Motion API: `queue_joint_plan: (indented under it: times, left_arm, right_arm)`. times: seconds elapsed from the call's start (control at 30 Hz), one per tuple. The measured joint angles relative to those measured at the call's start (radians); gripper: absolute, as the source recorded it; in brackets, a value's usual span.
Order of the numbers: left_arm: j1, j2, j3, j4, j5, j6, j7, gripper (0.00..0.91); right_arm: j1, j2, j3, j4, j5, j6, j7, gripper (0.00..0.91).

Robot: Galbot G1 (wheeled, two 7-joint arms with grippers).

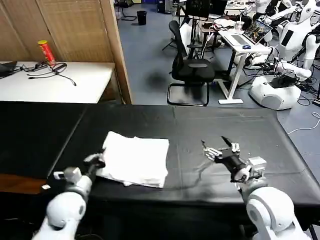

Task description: Fold and organize the clothes.

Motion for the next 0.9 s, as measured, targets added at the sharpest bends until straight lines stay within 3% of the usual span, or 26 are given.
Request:
queue_joint_plan:
  times: [0.2, 0.43, 0.7, 0.87, 0.9]
  left_arm:
    - [0.011, 0.189, -0.072, 0.008, 0.034, -0.004, -0.009, 0.0]
    - [0.029, 0.347, -0.155, -0.037, 0.056, 0.005, -0.023, 0.0]
    - [0.006, 0.32, -0.079, -0.188, 0.004, 0.053, -0.098, 0.0]
    - [-0.032, 0.227, 0.081, -0.212, -0.086, 0.048, -0.144, 0.0]
    - [-0.042, 0.207, 0.116, -0.202, -0.08, 0.042, -0.144, 0.107]
  right_arm:
    - [-0.002, 0.014, 0.007, -0.065, -0.073, 0.038, -0.019, 0.878]
    - [0.007, 0.032, -0.008, -0.105, -0.101, 0.047, -0.021, 0.878]
    - [-0.013, 0.043, -0.008, -0.115, -0.121, 0.055, -0.024, 0.878]
    - [-0.016, 0.043, -0.017, -0.11, -0.111, 0.053, -0.031, 0.878]
    - [-0.016, 0.043, -0.021, -0.106, -0.1, 0.049, -0.033, 0.878]
